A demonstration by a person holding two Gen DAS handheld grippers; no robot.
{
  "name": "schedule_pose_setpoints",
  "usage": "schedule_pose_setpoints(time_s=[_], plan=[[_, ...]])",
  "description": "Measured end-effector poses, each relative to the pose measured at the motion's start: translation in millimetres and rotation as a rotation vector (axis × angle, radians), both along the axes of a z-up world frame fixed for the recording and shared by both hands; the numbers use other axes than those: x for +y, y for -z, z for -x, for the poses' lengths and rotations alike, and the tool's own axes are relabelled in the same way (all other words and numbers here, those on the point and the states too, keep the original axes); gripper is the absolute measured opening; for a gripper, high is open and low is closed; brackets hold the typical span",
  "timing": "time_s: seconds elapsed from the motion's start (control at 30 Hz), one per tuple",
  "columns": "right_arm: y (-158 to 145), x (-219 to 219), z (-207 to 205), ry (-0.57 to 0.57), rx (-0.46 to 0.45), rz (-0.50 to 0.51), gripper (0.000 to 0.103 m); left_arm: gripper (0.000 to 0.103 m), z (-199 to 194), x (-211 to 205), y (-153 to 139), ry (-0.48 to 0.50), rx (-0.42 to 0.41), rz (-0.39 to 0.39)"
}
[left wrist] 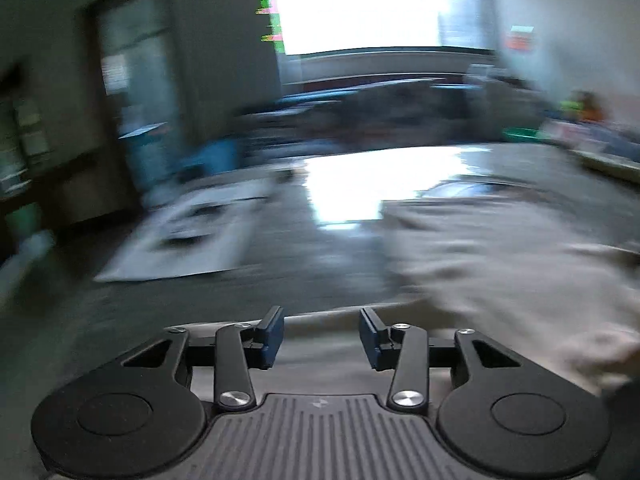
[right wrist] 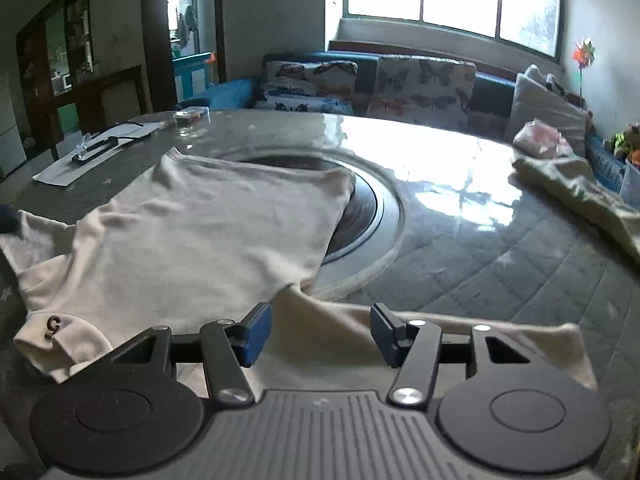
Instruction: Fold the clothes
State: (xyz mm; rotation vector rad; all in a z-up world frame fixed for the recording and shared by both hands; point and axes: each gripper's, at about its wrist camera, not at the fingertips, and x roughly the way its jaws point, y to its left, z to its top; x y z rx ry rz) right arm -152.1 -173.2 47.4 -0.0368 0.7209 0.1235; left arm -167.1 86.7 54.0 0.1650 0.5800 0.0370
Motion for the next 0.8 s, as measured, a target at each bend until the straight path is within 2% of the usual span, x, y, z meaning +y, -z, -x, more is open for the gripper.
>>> schedule_pose_setpoints(time_s=[0.1, 0.2, 0.33, 0.37, 0.4, 0.5, 0.73, 0.8], plan=[[5.1, -1.9, -0.5, 0.014, 0.012, -0.013, 0.06, 0.048, -9.9, 35.6, 6.3, -0.157, 0.012, -0.029], [8.3, -1.2, -0.6, 0.024, 0.021, -0.014, 0.062, 0.048, -18.6, 58.0, 15.7, -0.233, 0.041, -0.028], [10.7, -0.9, 2.9, 0.031, 0.029, -0.016, 0.067, 0.048, -25.3, 62.8, 26.6, -0.21, 0.083, -0.003], [11.2, -0.4, 2.9, 0.033, 0.031, -0.013, 0.068, 0.041, -26.7, 62.6, 29.6, -0.203, 0.093, 0.006], [11.8, 0.1, 2.9, 0.035, 0.033, -0.01, 0.069, 0.023, -28.4, 63.0, 32.6, -0.195, 0.101, 0.013], [14.5, 0.8, 1.5, 0.039, 0.044, -0.004, 0.071, 0.005, -33.1, 60.6, 40.1, -0.185, 0.101, -0.006], [18.5, 0.5, 0.9, 0.044, 0.058, 0.005, 0.075, 0.004, -42.2, 71.5, 33.4, -0.208, 0.02, -0.078], [18.9, 1.5, 0.4, 0.042, 0.06, 0.011, 0.076, 0.004, -44.3, 77.3, 31.8, -0.207, 0.025, -0.057]])
